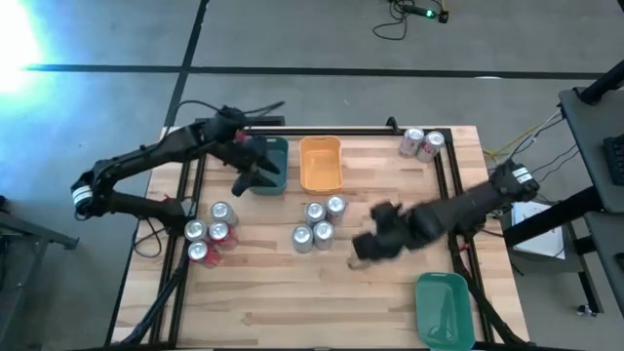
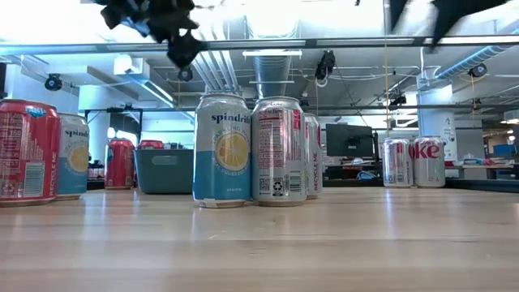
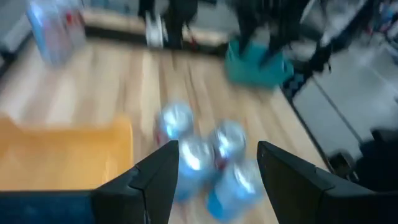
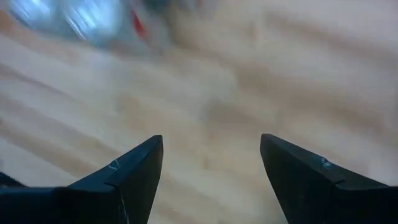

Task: Sort soda cans
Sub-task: Move the green bin to the top right of the table

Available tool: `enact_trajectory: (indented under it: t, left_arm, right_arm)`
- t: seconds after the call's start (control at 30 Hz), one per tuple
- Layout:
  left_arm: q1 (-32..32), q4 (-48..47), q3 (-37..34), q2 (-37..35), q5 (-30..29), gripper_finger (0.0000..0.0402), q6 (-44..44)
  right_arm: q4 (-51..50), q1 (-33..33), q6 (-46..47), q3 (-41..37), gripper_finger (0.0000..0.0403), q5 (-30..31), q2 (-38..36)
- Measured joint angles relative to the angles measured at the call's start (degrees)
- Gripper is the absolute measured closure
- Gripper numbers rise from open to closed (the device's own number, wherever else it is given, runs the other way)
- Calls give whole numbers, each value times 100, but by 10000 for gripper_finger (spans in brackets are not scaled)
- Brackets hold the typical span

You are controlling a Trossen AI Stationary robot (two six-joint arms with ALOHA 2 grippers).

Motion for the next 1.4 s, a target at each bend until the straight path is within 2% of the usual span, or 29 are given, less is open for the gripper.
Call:
enact_trajectory:
  t: [0.13, 0.27, 0.43, 0.53, 0.6, 0.8, 0.93, 1.07, 1.23, 1.4]
  left_arm:
    - [-9, 997, -133, -71, 35, 199, -396]
    - [-31, 1270, -137, -45, 79, 200, -680]
    - [-146, 1261, -156, 116, 279, 200, -749]
    - [-175, 1323, -164, 211, 288, 200, -665]
    - [-173, 1411, -166, 284, 283, 200, -665]
    - [-173, 1493, -131, 324, 538, 200, -710]
    - [-173, 1380, -127, 209, 586, 204, -737]
    - [-160, 1327, -134, 131, 585, 209, -739]
    - [-136, 1314, -136, 15, 556, 212, -774]
    - [-30, 1303, -136, -129, 535, 212, -779]
  right_arm:
    - [-55, 672, 1186, -23, 139, -692, 294]
    - [243, 1217, 2064, -99, 151, -1709, 727]
    - [702, 1862, 3382, -104, 173, -1907, 1201]
    - [709, 1989, 3480, -196, 183, -2294, 1480]
    - [884, 1979, 3516, -400, 188, -2314, 1561]
    - [2424, 1841, 3533, -1588, 207, -2375, 1400]
    - [2925, 1716, 3550, -2206, 235, -2453, 1184]
    - [2934, 1544, 3508, -2600, 285, -2432, 950]
    - [2770, 1334, 3341, -2811, 376, -2190, 542]
    - [1969, 1154, 3157, -2720, 392, -2111, 45]
